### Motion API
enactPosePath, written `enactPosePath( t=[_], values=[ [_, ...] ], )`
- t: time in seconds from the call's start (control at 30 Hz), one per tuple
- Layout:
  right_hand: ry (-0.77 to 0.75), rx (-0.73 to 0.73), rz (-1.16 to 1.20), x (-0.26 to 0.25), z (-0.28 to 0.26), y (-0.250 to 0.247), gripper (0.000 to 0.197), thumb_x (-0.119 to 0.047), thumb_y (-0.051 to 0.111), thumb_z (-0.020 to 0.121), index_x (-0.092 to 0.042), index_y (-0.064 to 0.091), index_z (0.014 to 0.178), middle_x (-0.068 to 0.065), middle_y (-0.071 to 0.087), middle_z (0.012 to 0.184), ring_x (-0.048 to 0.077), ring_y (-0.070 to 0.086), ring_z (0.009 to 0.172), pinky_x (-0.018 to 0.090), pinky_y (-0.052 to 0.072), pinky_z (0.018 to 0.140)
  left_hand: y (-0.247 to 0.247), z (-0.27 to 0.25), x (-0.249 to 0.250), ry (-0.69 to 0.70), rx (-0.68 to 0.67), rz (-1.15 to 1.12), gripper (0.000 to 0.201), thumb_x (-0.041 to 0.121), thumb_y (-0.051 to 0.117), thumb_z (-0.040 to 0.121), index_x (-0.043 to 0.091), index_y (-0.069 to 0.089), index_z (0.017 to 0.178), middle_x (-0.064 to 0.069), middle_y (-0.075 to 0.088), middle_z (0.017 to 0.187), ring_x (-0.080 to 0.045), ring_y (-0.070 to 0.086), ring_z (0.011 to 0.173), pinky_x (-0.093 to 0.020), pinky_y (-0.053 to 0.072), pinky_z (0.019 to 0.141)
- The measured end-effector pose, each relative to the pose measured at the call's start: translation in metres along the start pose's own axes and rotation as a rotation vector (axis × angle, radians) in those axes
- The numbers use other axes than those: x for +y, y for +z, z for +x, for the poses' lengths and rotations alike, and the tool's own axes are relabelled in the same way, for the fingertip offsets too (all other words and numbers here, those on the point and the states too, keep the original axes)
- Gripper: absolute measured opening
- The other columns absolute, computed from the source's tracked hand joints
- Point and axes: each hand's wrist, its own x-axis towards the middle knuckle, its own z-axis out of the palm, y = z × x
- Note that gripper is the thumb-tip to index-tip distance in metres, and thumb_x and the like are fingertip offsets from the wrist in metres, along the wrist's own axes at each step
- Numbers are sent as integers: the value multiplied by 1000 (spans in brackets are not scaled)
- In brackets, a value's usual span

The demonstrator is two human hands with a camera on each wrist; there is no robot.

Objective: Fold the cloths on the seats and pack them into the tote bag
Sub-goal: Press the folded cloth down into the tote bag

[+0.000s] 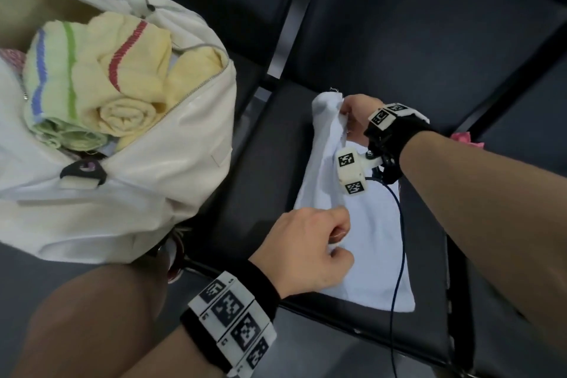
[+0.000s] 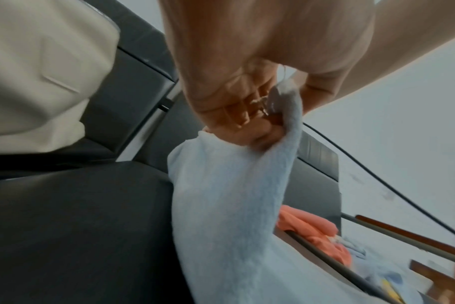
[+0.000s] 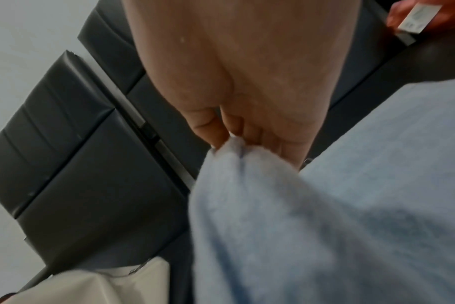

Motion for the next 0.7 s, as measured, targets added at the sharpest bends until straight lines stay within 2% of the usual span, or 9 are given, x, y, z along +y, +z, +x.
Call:
enactPosePath(
  t=[0.13,0.23,0.33,0.37,0.43,0.5,0.6,0.63,0.7],
  values=[
    [32,84,10,18,17,-38,23,-14,57,61,-2,65,79,20,68,92,41,68,97,62,49,88,26,4,9,18,-26,-126,16,17,56,79,24,42,79,4,47,66,-15,42,58,-24,38,56],
    [21,131,55,40,33,-66,12,-14,59,70,-6,66,76,17,67,84,33,68,84,59,51,89,47,3,13,-6,-57,-226,11,14,59,87,23,55,92,11,57,81,-8,53,67,-16,43,64],
    [5,96,50,65,39,-93,5,-15,55,81,-19,58,79,3,60,86,21,62,79,46,53,95,68,0,18,6,-165,-278,20,12,57,92,21,60,110,15,60,99,1,55,77,-8,42,74],
    [16,67,49,77,47,-102,7,-17,53,84,-22,54,81,-1,56,88,17,59,80,45,52,98,74,-1,18,21,-218,-283,25,12,56,93,23,59,116,14,61,104,2,56,83,-9,44,79],
    [48,73,61,95,51,-114,6,-17,52,84,-23,53,81,-1,56,87,20,61,85,44,52,96,82,-3,18,52,-305,-256,36,13,55,94,28,54,127,14,59,116,0,56,100,-16,48,89],
    [87,139,128,108,50,-118,8,-16,53,81,-15,59,78,6,61,76,28,64,77,43,57,82,87,-5,13,63,-325,-155,43,14,53,94,30,48,134,16,54,124,-2,53,111,-24,48,95],
    [74,194,88,126,41,-122,13,-16,51,85,-11,62,82,5,58,68,21,58,52,28,53,57,88,-5,-3,88,-255,11,43,16,54,93,26,51,135,13,54,126,-7,52,115,-30,46,99],
    [32,202,25,135,37,-125,12,-21,53,82,-16,63,79,4,57,69,21,59,56,30,54,60,88,-5,-10,104,-224,47,41,16,55,91,23,55,132,10,56,124,-9,53,114,-31,46,98],
    [-88,243,-124,157,25,-128,15,-32,58,70,-20,67,75,2,64,75,23,62,75,39,55,78,89,-5,-25,133,-174,110,36,15,56,86,18,61,122,7,58,116,-12,56,108,-35,49,93]
  ],
)
